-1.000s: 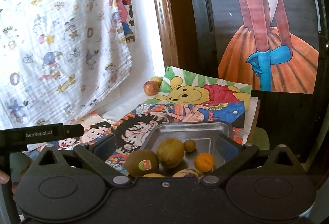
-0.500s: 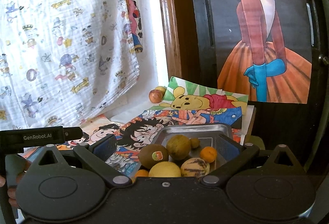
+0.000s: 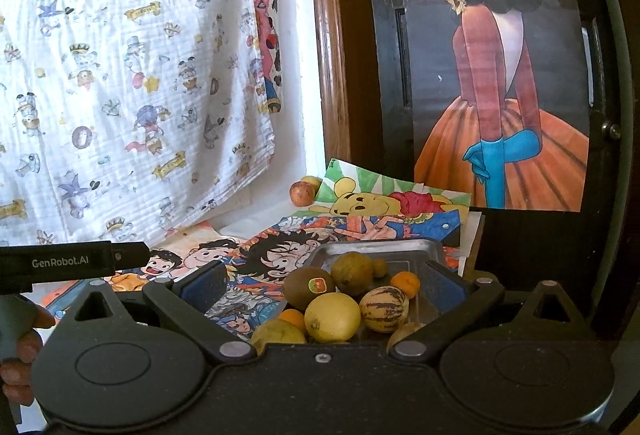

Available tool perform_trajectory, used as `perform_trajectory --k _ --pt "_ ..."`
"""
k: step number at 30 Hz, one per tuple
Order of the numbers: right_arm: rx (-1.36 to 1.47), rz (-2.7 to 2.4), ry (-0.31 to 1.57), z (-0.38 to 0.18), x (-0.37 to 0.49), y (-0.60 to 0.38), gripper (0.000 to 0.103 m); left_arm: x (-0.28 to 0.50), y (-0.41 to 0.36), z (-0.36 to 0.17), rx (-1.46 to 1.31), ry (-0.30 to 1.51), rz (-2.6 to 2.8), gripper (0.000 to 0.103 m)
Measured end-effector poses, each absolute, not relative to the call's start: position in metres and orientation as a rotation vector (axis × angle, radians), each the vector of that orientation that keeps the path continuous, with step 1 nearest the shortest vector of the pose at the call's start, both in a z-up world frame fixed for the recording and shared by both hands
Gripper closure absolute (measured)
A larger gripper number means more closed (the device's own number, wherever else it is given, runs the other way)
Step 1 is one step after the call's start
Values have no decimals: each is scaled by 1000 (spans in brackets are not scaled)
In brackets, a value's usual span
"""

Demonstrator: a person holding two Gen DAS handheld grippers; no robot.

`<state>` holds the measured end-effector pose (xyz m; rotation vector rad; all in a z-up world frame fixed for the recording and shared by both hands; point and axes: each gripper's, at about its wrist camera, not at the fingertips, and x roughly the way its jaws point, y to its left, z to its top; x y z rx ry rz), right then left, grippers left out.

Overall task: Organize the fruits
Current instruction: 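Lift both grippers out of the tray and pull back from it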

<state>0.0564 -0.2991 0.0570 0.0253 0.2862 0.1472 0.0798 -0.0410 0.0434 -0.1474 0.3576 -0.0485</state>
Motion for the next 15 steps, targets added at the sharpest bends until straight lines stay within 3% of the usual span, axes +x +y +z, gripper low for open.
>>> perform_trajectory --k 15 --pt "29 120 271 42 26 -283 1 53 -24 32 -101 340 -55 0"
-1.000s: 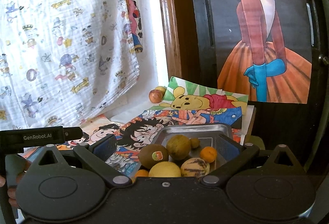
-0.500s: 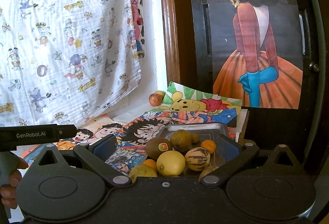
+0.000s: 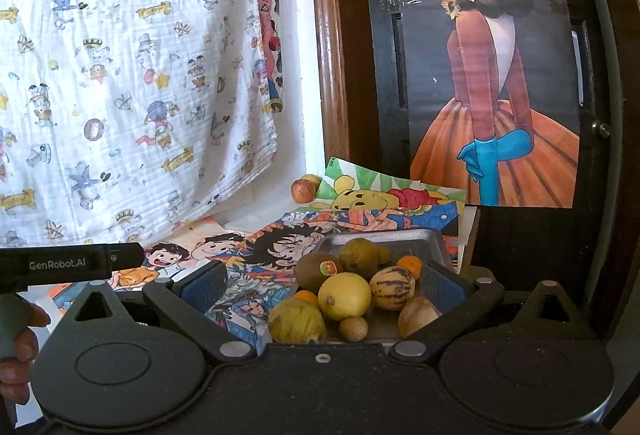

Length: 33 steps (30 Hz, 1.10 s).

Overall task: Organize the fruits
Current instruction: 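Lift both grippers out of the tray and pull back from it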

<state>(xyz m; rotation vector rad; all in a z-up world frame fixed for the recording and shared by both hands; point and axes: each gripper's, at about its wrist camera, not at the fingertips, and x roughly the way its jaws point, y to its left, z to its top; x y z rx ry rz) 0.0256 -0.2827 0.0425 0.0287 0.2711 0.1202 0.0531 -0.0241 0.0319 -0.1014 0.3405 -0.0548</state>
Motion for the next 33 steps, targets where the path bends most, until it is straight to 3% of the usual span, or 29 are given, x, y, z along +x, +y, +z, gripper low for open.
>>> perform_trajectory --k 33 --pt "-17 107 331 -2 5 -260 1 25 9 -22 -136 446 -98 0"
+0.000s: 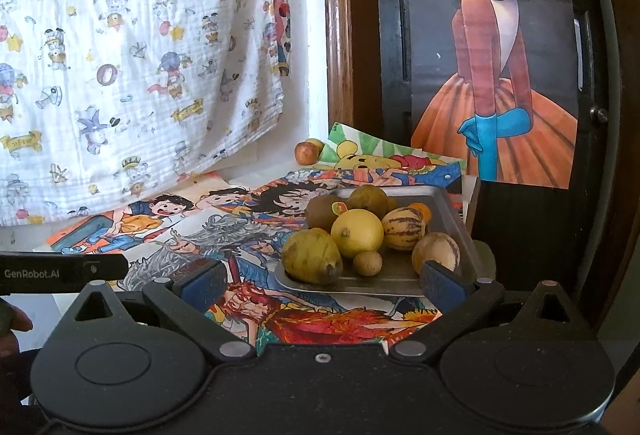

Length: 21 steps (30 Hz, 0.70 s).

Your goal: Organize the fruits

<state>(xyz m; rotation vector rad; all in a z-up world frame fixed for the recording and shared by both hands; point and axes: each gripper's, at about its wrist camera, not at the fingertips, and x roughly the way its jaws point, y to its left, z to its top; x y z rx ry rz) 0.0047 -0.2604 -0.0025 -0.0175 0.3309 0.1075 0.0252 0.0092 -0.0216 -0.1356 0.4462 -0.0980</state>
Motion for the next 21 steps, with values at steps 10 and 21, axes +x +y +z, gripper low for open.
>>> perform_trajectory --k 10,21 --pt "-16 119 374 -6 4 -257 1 28 15 -30 -136 501 -84 0" --pt "-15 117 390 -10 4 -257 1 27 13 -30 -101 510 -78 0"
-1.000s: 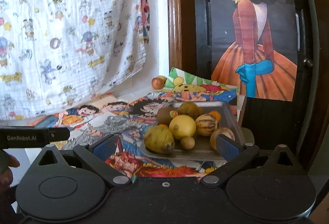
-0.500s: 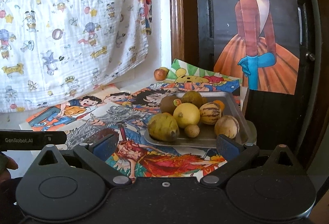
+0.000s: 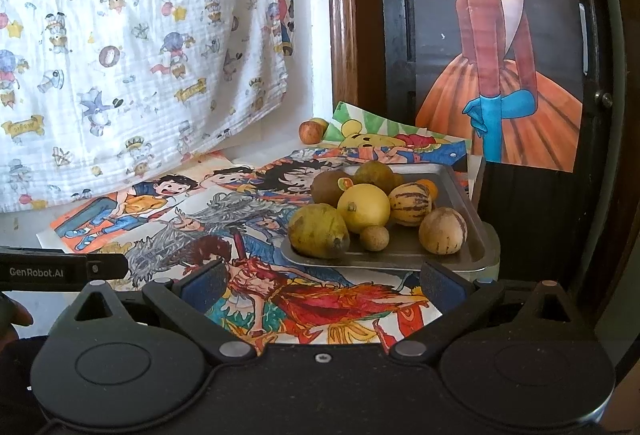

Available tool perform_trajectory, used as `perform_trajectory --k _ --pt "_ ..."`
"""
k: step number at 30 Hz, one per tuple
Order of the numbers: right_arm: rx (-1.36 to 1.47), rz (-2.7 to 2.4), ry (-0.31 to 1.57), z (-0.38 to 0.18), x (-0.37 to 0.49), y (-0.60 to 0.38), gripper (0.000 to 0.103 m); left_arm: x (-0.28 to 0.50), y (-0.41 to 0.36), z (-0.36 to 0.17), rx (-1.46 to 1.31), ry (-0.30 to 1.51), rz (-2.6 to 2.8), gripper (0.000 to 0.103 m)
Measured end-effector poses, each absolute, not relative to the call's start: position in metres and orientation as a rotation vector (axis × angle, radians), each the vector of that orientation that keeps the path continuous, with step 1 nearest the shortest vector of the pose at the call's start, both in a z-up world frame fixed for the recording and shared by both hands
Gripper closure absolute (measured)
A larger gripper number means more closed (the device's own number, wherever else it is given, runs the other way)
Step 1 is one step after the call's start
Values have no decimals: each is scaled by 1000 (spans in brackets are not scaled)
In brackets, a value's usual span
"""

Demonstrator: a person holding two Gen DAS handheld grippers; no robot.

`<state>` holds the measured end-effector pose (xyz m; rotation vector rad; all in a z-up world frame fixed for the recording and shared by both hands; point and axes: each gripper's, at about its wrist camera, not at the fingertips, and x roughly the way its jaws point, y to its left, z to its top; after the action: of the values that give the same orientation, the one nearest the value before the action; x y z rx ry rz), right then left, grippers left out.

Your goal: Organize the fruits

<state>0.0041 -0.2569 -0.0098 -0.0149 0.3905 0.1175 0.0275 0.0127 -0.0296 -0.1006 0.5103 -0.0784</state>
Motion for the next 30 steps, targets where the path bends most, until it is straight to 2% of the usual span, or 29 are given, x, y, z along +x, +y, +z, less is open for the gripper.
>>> perform_trajectory --k 30 --pt "-6 123 421 -19 4 -259 1 26 9 -33 -48 529 -93 0"
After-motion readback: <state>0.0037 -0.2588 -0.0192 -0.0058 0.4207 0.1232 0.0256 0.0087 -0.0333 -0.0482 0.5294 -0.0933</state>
